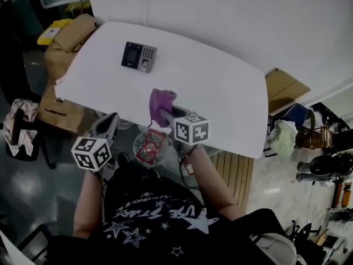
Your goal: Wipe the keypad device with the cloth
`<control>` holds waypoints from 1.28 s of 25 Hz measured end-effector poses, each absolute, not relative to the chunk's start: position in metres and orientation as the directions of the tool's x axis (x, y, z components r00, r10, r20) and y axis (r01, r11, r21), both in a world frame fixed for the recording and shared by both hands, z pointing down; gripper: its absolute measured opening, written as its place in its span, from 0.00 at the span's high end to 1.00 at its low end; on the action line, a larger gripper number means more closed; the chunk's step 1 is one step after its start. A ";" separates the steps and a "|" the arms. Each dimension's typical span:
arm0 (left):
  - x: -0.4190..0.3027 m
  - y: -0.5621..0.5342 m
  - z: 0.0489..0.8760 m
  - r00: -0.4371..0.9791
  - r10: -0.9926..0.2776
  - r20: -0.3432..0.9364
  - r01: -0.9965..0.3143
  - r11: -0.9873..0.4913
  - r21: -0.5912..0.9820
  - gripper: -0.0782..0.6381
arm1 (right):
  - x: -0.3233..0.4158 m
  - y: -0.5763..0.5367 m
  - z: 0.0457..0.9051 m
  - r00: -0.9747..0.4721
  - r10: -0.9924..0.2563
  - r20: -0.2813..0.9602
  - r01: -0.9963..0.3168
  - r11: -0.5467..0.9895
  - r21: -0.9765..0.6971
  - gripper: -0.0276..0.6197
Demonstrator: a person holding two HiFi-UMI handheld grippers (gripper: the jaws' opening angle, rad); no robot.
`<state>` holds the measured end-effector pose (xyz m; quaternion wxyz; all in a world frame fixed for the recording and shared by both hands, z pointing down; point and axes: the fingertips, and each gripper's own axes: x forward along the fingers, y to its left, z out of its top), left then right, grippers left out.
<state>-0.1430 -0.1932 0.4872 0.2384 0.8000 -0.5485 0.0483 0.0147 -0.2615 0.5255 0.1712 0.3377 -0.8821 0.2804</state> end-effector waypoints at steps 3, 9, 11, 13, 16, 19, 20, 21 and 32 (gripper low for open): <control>-0.145 -0.184 0.485 0.382 -0.859 0.341 -0.906 -0.275 0.322 0.88 | 0.012 -0.256 0.526 -0.720 -0.489 0.492 -0.684 0.620 -0.385 0.81; -0.153 -0.171 0.489 0.371 -0.864 0.340 -0.908 -0.260 0.330 0.88 | 0.002 -0.252 0.527 -0.722 -0.489 0.490 -0.683 0.619 -0.388 0.81; -0.156 -0.164 0.490 0.368 -0.866 0.339 -0.907 -0.254 0.335 0.88 | -0.002 -0.245 0.525 -0.728 -0.489 0.480 -0.677 0.622 -0.393 0.81; -0.161 -0.154 0.490 0.363 -0.870 0.333 -0.908 -0.249 0.338 0.88 | -0.007 -0.235 0.523 -0.737 -0.485 0.471 -0.668 0.628 -0.400 0.81; -0.169 -0.138 0.489 0.355 -0.877 0.324 -0.908 -0.240 0.344 0.88 | -0.015 -0.218 0.521 -0.738 -0.477 0.478 -0.665 0.636 -0.391 0.81; -0.176 -0.116 0.486 0.349 -0.881 0.319 -0.906 -0.232 0.353 0.88 | -0.022 -0.197 0.516 -0.738 -0.471 0.482 -0.662 0.644 -0.384 0.81; -0.178 -0.108 0.485 0.348 -0.882 0.318 -0.906 -0.230 0.354 0.88 | -0.025 -0.190 0.514 -0.739 -0.470 0.482 -0.660 0.646 -0.383 0.81; -0.181 -0.101 0.484 0.346 -0.883 0.316 -0.907 -0.229 0.354 0.88 | -0.027 -0.183 0.512 -0.741 -0.469 0.481 -0.659 0.649 -0.382 0.81; -0.194 -0.022 0.466 0.319 -0.905 0.282 -0.913 -0.213 0.348 0.88 | -0.043 -0.108 0.495 -0.751 -0.460 0.473 -0.642 0.677 -0.360 0.81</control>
